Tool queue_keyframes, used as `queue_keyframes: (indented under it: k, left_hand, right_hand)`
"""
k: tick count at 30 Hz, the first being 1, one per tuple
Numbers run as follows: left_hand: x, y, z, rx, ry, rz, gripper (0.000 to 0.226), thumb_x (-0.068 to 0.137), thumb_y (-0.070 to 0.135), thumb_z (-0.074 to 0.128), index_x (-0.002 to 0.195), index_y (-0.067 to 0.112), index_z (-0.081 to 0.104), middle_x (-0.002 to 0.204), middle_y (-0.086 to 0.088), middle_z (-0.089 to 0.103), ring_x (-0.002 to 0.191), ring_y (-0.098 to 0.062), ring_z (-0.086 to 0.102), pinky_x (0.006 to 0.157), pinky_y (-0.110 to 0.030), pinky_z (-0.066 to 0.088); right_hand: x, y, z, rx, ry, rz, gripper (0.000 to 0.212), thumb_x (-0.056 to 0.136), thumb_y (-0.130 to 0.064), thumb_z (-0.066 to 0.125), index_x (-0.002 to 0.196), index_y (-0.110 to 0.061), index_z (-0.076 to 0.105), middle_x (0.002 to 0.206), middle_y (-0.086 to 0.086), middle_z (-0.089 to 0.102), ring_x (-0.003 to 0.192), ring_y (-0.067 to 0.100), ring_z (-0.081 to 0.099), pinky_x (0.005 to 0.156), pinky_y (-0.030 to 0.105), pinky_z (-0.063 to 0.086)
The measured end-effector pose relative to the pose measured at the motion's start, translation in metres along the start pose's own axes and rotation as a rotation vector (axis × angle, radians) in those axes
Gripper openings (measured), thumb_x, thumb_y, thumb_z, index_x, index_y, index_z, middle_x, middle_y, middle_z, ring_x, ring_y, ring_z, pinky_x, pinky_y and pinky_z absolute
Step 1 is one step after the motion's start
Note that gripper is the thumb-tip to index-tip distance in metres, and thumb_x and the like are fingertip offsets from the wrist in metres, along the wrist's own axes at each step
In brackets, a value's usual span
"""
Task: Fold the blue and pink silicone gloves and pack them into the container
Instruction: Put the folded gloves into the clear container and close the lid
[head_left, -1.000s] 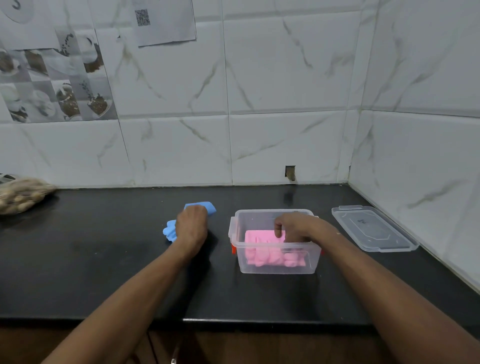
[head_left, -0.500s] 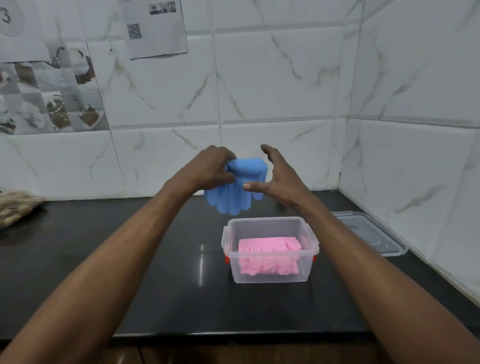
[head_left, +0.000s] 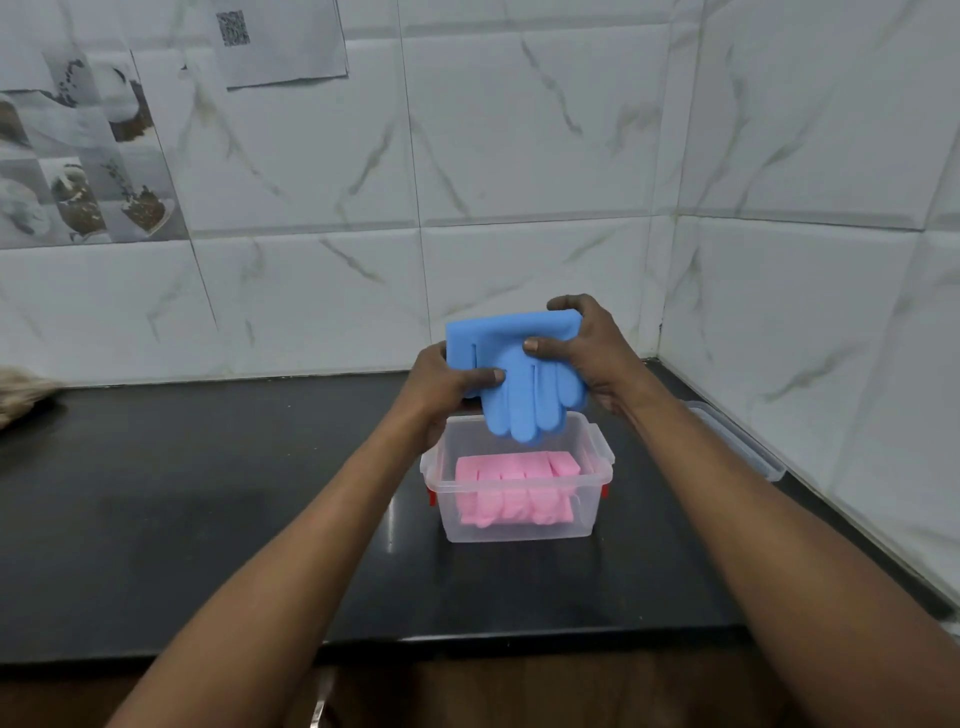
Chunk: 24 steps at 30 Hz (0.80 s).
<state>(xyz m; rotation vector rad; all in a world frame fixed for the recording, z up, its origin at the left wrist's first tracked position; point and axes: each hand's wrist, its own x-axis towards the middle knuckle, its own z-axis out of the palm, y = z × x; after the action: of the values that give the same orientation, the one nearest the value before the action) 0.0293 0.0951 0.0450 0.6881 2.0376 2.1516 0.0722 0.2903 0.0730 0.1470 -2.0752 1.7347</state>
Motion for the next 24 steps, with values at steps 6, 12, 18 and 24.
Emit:
queue_keyframes:
  k: [6,12,18,24]
  left_hand:
    - [-0.004,-0.006,0.005,-0.071,0.086,-0.179,0.020,0.076,-0.006,0.072,0.094,0.004,0.070,0.086,-0.009,0.078,0.078,-0.024,0.076,0.060,-0.033,0.060]
    - [-0.011,0.000,0.011,0.189,0.133,-0.339,0.048,0.074,-0.006,0.074,0.111,0.005,0.045,0.101,-0.020,0.062,0.073,-0.027,0.068,0.048,-0.034,0.057]
    - [-0.021,-0.001,0.018,0.602,0.061,-0.426,0.049,0.081,0.004,0.071,0.117,0.010,0.038,0.104,-0.019,0.053,0.080,-0.036,0.069,0.062,-0.047,0.062]
    - [-0.023,-0.011,0.035,1.115,-0.069,-0.405,0.062,0.088,0.006,0.056,0.140,0.003,0.023,0.120,-0.022,0.059,0.105,-0.036,0.061,0.078,-0.040,0.056]
  right_hand:
    - [-0.021,0.014,-0.001,-0.051,-0.161,0.231,0.056,0.084,-0.019,0.076,0.130,-0.001,0.049,0.121,0.016,0.065,0.112,0.026,0.065,0.092,0.045,0.055]
    - [-0.032,0.021,0.010,-0.241,-0.144,0.386,0.038,0.084,-0.008,0.071,0.118,0.006,0.059,0.096,0.019,0.067,0.078,0.023,0.060,0.061,0.029,0.050]
    - [-0.030,0.019,0.023,-0.642,-0.227,0.531,0.084,0.083,-0.026,0.075,0.142,0.002,0.021,0.116,0.022,0.053,0.093,0.026,0.056,0.082,0.040,0.056]
    - [-0.037,0.018,0.034,-0.928,-0.342,0.528,0.080,0.093,-0.020,0.061,0.148,-0.002,0.004,0.113,0.023,0.053,0.081,0.025,0.053,0.064,0.035,0.048]
